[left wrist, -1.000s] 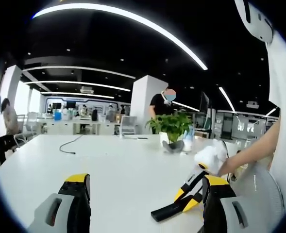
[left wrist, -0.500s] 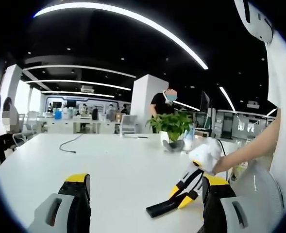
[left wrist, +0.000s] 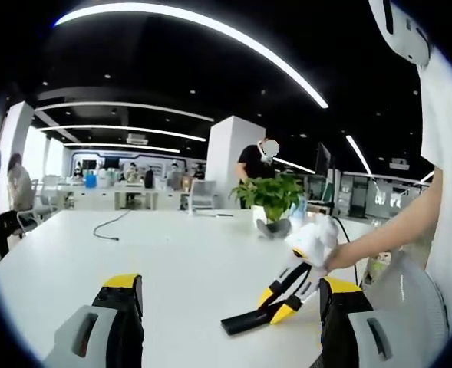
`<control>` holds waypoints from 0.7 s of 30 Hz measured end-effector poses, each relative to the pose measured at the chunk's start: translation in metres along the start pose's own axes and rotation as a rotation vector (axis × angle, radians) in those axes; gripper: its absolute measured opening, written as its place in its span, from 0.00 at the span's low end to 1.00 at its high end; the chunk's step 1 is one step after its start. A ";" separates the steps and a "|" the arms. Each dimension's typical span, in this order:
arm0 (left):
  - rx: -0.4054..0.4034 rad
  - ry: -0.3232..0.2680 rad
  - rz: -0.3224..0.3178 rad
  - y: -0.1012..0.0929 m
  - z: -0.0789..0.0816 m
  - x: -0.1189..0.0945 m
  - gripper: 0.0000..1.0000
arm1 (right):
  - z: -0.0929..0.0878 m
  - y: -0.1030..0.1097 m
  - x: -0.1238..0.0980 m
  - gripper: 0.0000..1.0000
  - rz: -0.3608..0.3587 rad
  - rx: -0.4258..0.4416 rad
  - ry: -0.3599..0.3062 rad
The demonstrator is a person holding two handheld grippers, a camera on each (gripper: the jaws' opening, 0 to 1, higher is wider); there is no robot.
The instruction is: Press the specified remote control buttons in sequence, fully releasing each button before pressing the next.
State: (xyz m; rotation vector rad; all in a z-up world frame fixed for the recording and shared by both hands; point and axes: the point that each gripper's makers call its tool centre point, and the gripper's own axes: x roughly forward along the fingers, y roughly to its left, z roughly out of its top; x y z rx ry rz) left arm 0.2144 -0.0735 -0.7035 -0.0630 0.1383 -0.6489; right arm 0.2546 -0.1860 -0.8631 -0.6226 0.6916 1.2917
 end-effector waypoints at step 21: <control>-0.009 0.018 -0.008 0.000 -0.004 0.002 1.00 | 0.006 -0.021 0.006 0.21 0.021 0.002 0.015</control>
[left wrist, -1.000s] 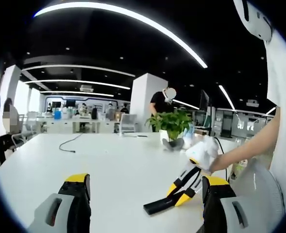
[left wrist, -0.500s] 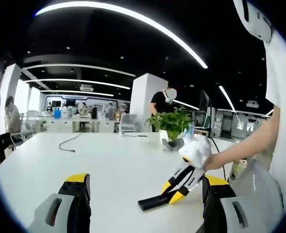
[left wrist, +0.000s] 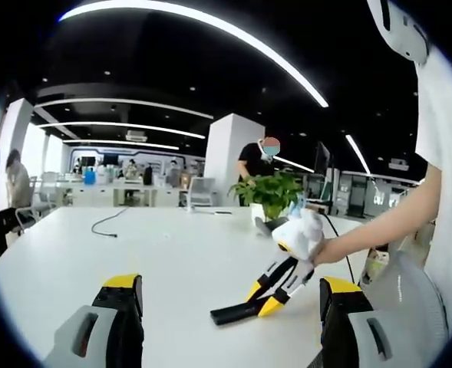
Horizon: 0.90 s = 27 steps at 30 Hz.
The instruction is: Press the specified remote control buttons in sequence, fully releasing each button before pressing the next.
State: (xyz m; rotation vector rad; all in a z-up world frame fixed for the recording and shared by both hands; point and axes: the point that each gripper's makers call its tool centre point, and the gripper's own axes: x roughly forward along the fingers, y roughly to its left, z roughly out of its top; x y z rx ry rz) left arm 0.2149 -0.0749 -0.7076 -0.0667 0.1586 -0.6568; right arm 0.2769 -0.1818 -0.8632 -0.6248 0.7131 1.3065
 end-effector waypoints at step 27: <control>-0.012 0.009 0.023 0.005 -0.002 -0.001 0.99 | 0.005 -0.036 0.004 0.21 0.006 -0.012 0.020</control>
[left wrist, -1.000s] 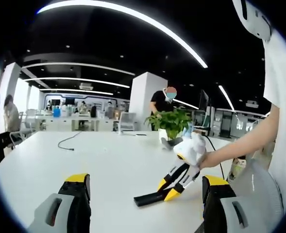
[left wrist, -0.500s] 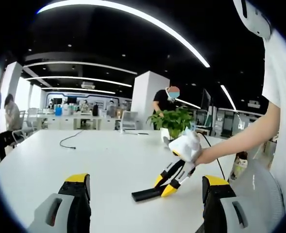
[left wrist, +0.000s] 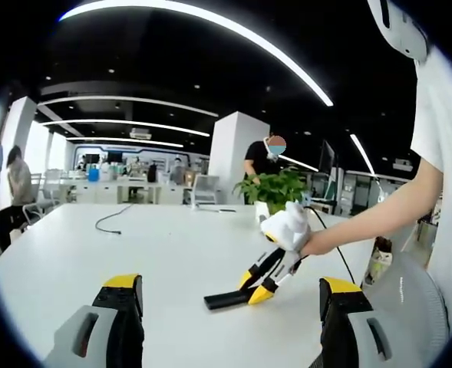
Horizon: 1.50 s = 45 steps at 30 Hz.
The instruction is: Press the specified remote control buttons in sequence, fully releasing each button before pressing the next.
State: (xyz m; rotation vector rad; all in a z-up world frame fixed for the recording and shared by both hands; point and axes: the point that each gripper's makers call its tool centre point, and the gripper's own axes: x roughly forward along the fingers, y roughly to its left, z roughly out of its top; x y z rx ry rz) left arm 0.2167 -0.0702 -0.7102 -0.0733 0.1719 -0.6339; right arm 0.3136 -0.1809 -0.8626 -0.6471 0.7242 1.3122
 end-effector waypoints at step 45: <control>-0.010 0.022 0.007 0.002 -0.005 0.003 0.99 | 0.032 -0.040 -0.012 0.45 -0.053 0.204 -0.179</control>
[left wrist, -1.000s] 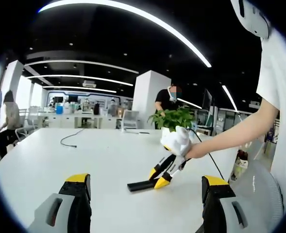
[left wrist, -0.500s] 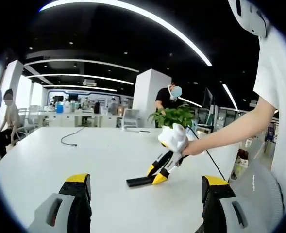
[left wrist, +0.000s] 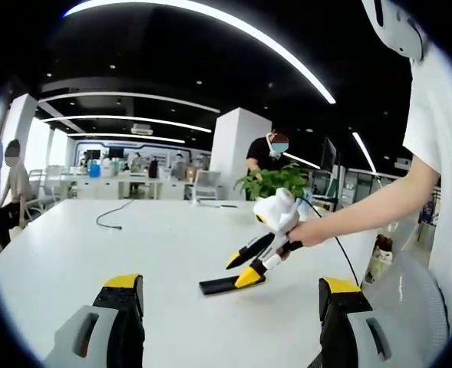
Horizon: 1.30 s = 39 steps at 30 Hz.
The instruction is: Press the specified remote control buttons in sequence, fully releasing each button before pressing the next.
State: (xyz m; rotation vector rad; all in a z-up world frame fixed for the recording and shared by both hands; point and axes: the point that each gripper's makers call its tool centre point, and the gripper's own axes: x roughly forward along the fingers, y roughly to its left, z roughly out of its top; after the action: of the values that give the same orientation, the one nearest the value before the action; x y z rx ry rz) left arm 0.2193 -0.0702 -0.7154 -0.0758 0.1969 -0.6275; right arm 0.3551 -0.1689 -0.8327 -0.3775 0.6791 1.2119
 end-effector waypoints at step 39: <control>0.023 0.002 -0.025 -0.008 0.002 -0.003 0.98 | 0.078 0.039 -0.122 0.99 -0.285 0.189 -0.549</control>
State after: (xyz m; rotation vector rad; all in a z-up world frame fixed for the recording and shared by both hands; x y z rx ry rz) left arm 0.2125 -0.0751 -0.7118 -0.0550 0.1911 -0.6545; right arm 0.3168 -0.1977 -0.6909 0.0254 0.2474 0.9104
